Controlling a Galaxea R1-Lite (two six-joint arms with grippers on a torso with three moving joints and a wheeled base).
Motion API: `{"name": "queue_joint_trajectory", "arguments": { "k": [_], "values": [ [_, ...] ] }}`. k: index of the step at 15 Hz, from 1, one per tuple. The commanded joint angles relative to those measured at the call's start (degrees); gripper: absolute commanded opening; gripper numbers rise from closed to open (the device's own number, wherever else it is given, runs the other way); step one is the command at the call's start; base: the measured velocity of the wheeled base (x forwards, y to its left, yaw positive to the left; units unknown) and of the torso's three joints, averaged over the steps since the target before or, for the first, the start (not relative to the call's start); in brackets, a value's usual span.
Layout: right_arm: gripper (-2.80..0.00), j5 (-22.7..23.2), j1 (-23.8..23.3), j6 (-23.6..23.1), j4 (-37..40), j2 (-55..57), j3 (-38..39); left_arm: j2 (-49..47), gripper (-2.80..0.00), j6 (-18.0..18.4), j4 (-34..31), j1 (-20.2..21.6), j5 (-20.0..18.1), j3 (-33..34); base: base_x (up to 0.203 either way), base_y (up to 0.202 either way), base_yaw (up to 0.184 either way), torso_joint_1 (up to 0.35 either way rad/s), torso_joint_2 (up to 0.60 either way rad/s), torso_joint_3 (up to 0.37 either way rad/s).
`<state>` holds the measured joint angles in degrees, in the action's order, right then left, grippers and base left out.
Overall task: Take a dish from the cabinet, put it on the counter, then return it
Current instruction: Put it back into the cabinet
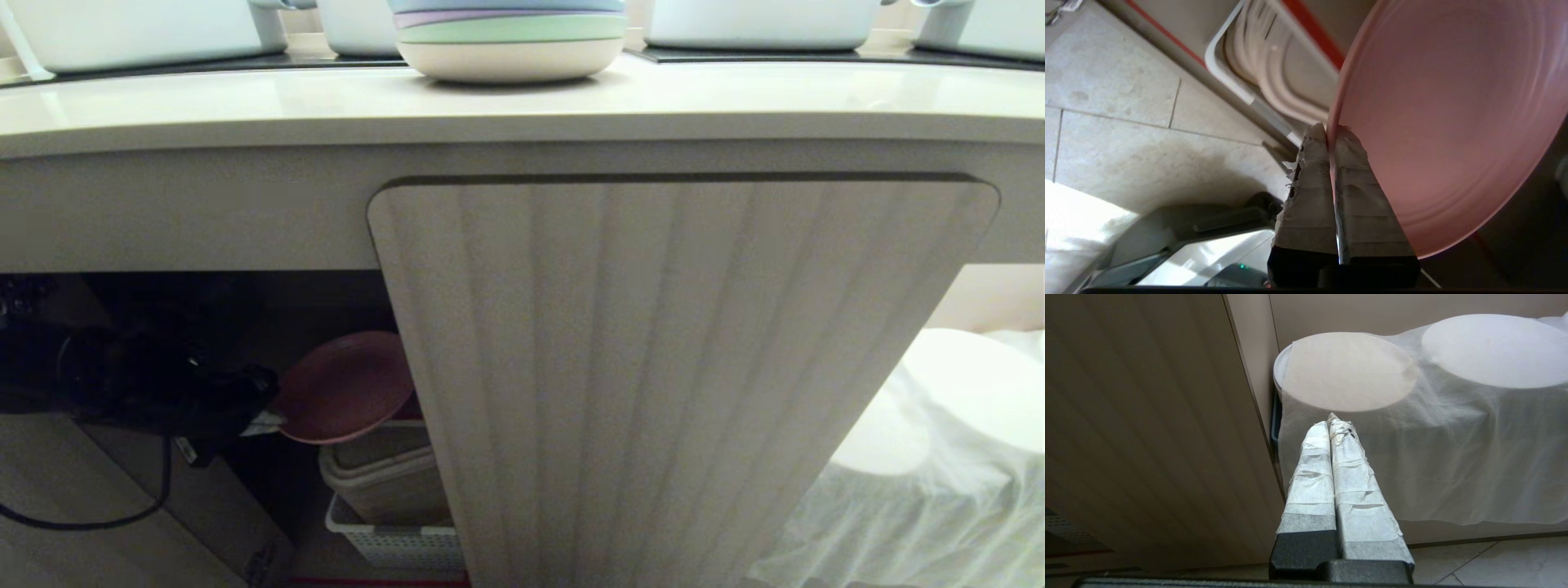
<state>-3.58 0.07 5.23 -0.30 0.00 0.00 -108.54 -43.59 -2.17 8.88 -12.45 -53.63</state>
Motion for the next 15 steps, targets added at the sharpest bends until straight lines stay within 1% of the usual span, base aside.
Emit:
{"name": "queue_joint_trajectory", "arguments": {
  "k": [1, 5, 8, 10, 13, 15],
  "values": [
    [-2.80, -0.03, 0.01, 0.04, -0.05, 0.00, 0.00, -0.98, -2.80, -0.46, 0.04, -0.50, 0.11, -0.95, 0.000, 0.000, 0.000, 0.000, 0.00, 0.000],
    [-2.80, -0.03, 0.01, 0.04, -0.05, 0.00, 0.00, -1.84, -2.80, -1.04, 0.06, -0.71, 1.44, -1.48, 0.000, 0.000, 0.000, 0.000, 0.00, 0.000],
    [-2.80, -0.03, 0.01, 0.04, -0.05, 0.00, 0.00, -2.20, -2.80, -3.42, 0.06, -0.71, 2.25, -2.01, 0.000, 0.000, 0.000, 0.000, 0.00, 0.000],
    [-2.80, -0.03, 0.01, 0.04, -0.05, 0.00, 0.00, -2.47, -2.80, -3.58, 0.13, -0.71, 2.85, -2.35, 0.000, 0.000, 0.000, 0.000, 0.00, 0.000],
    [-2.80, -0.03, 0.01, 0.04, -0.05, 0.00, 0.00, -3.07, -2.80, -5.08, 3.46, -0.71, 3.05, -2.89, 0.000, 0.000, 0.000, 0.000, 0.00, 0.000],
    [-2.80, -0.03, 0.01, 0.04, -0.05, 0.00, 0.00, -3.26, -2.80, -5.80, 4.19, -0.97, 3.22, -2.89, 0.000, 0.000, 0.000, 0.000, 0.00, 0.000]
  ]
}}
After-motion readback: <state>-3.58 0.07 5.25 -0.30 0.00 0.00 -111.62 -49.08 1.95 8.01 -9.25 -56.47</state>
